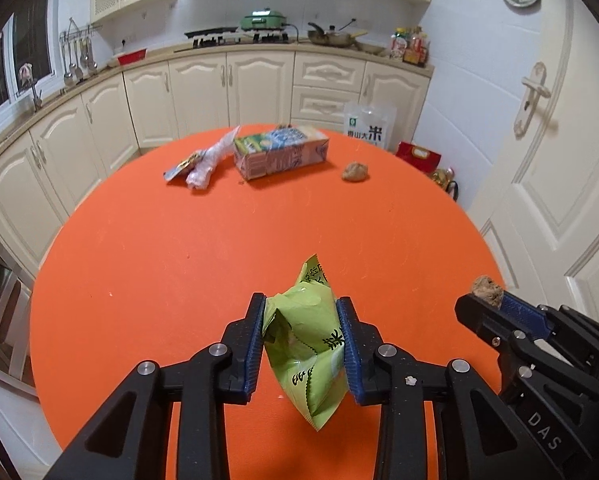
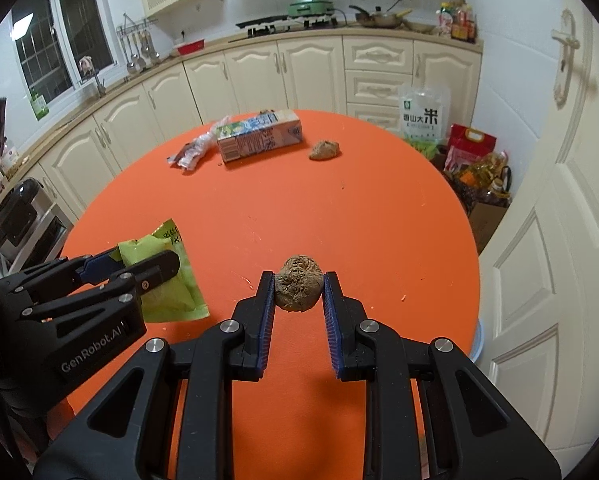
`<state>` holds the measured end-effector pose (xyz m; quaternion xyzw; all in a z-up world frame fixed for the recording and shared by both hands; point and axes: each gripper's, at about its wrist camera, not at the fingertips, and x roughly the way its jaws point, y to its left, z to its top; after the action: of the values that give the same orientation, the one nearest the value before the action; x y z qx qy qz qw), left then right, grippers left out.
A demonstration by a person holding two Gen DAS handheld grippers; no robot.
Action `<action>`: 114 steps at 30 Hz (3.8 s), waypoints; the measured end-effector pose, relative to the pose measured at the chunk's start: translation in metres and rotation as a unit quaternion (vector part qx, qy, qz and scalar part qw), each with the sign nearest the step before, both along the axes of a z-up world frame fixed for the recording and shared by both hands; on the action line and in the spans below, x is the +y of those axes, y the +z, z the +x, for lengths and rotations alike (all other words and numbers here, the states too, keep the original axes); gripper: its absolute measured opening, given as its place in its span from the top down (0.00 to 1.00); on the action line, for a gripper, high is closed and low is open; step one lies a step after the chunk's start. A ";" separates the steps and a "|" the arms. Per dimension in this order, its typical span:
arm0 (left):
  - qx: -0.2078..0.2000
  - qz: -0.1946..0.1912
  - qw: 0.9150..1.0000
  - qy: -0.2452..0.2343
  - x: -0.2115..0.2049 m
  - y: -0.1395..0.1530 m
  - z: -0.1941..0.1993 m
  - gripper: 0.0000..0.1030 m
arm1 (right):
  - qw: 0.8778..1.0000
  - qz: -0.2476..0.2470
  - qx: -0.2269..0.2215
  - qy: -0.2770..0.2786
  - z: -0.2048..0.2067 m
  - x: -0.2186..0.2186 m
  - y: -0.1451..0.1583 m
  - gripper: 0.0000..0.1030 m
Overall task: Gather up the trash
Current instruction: 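Carry the green wrapper in the left tool while the right carries the lump to the bucket, then open both tools to drop the wrapper and lump into the bucket, then move both open tools back to the table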
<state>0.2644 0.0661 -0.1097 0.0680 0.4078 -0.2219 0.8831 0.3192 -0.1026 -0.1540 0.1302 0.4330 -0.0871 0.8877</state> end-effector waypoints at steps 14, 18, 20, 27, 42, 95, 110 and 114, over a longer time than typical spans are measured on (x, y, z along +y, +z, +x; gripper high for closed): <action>0.002 0.013 0.994 -0.110 -0.117 -0.007 -0.043 0.72 | 0.990 -0.023 -0.002 -0.140 -0.076 -0.092 0.002 0.79; 0.011 0.024 0.986 -0.162 -0.174 -0.020 -0.059 0.71 | 0.978 -0.037 0.017 -0.204 -0.105 -0.135 -0.008 0.79; 0.020 0.032 0.983 -0.182 -0.199 -0.029 -0.063 0.71 | 0.972 -0.040 0.027 -0.229 -0.116 -0.154 -0.014 0.79; 0.057 0.070 0.970 -0.226 -0.282 -0.074 -0.066 0.71 | 0.953 -0.035 0.083 -0.290 -0.149 -0.217 -0.060 0.79; 0.159 0.117 0.957 -0.211 -0.416 -0.206 0.011 0.72 | 0.934 0.004 0.165 -0.316 -0.142 -0.286 -0.172 0.79; 0.158 0.144 0.946 -0.244 -0.464 -0.272 0.027 0.51 | 0.928 -0.004 0.175 -0.329 -0.145 -0.319 -0.195 0.42; 0.082 0.080 0.956 -0.269 -0.341 -0.123 -0.070 0.46 | 0.926 -0.077 0.083 -0.361 -0.216 -0.237 -0.057 0.37; 0.063 0.052 0.964 -0.253 -0.291 -0.083 -0.078 0.41 | 0.934 -0.086 0.049 -0.344 -0.220 -0.208 -0.021 0.32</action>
<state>0.1867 -0.2245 -0.1925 0.2012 0.4428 -0.4206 0.7658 0.0992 -0.3109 -0.1752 0.1901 0.3954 -0.4305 0.7888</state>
